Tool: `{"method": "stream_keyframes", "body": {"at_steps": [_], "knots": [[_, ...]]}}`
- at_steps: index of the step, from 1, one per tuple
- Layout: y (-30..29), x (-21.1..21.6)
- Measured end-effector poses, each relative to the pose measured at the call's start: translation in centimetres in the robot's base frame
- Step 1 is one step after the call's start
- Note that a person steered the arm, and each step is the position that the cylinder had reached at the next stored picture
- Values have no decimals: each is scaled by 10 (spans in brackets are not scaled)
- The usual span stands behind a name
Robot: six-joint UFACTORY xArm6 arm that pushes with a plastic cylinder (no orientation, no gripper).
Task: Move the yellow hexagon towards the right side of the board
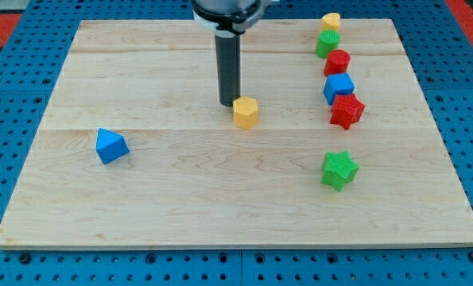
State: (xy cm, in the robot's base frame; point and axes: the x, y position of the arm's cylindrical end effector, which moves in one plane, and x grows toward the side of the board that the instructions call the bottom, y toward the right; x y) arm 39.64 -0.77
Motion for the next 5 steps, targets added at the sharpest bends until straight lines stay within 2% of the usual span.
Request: {"method": "stream_keyframes", "body": {"at_steps": [2, 3, 5], "knots": [[29, 44], [60, 50], [46, 65]]}}
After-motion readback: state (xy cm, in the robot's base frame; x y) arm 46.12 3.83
